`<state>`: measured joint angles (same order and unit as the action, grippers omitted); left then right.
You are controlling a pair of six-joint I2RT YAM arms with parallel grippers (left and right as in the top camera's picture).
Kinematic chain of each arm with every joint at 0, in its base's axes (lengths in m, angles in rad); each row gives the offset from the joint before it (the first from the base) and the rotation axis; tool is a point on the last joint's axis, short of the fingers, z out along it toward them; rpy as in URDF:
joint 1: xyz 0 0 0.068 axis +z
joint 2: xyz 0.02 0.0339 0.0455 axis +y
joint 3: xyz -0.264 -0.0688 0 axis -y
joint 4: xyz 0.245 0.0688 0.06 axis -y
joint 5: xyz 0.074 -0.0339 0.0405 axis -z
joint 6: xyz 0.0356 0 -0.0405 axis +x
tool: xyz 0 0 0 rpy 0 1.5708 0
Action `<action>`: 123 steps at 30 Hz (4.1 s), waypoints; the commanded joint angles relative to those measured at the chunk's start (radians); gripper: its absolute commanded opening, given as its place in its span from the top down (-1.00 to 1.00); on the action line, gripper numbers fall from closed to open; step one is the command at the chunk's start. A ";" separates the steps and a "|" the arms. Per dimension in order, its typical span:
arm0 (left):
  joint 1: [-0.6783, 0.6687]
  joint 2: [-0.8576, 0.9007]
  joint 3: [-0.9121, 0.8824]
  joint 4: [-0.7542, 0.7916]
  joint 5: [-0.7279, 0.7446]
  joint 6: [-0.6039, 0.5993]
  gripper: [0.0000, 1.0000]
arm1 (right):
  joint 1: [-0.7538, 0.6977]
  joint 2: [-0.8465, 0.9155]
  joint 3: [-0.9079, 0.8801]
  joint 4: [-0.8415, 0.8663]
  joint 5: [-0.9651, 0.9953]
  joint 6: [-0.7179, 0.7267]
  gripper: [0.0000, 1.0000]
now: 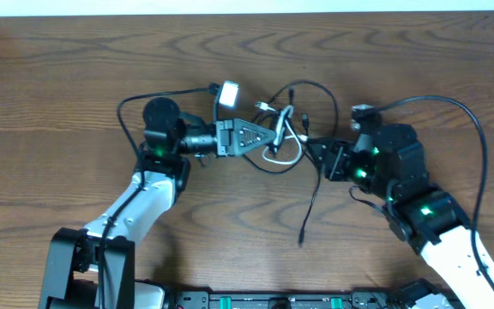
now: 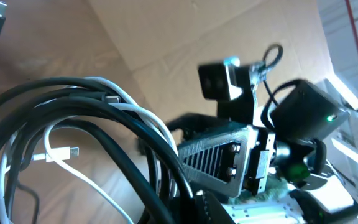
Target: Untangle cables
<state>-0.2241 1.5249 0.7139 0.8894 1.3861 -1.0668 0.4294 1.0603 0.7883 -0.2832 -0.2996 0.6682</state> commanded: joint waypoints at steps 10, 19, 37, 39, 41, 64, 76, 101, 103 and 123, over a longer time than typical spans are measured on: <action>-0.072 -0.010 0.011 0.010 0.021 0.105 0.85 | -0.017 0.035 0.001 0.101 -0.097 0.158 0.08; -0.105 -0.010 0.011 0.169 0.020 -0.090 0.85 | -0.022 0.077 0.001 0.127 -0.079 0.163 -0.06; -0.108 -0.012 0.011 0.696 -0.017 -0.494 0.85 | -0.039 0.214 0.001 0.097 0.055 0.148 -0.11; -0.108 -0.012 0.011 0.696 -0.015 -0.475 0.85 | -0.059 0.187 0.001 0.067 0.054 0.146 -0.15; -0.108 -0.012 0.011 0.695 0.000 -0.439 0.85 | -0.092 0.137 0.001 0.030 0.034 0.142 -0.12; -0.108 -0.010 0.011 0.694 0.014 -0.355 0.85 | -0.098 -0.106 0.001 0.136 -0.337 0.266 0.04; -0.109 -0.010 0.011 0.694 0.020 -0.355 0.85 | -0.031 -0.071 0.001 0.167 -0.294 0.304 0.03; -0.037 -0.010 0.011 0.694 0.019 -0.356 0.85 | -0.065 0.103 0.001 -0.492 0.488 0.296 0.98; 0.001 -0.010 0.011 0.694 0.019 -0.356 0.86 | -0.103 0.103 0.001 -0.575 0.553 0.351 0.98; 0.455 -0.010 0.011 0.583 -0.058 -0.503 0.85 | -0.333 0.102 0.001 -0.636 0.558 0.364 0.98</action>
<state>0.1745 1.5356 0.7021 1.5063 1.4281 -1.5608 0.1295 1.1572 0.8024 -0.9089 0.1658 1.0199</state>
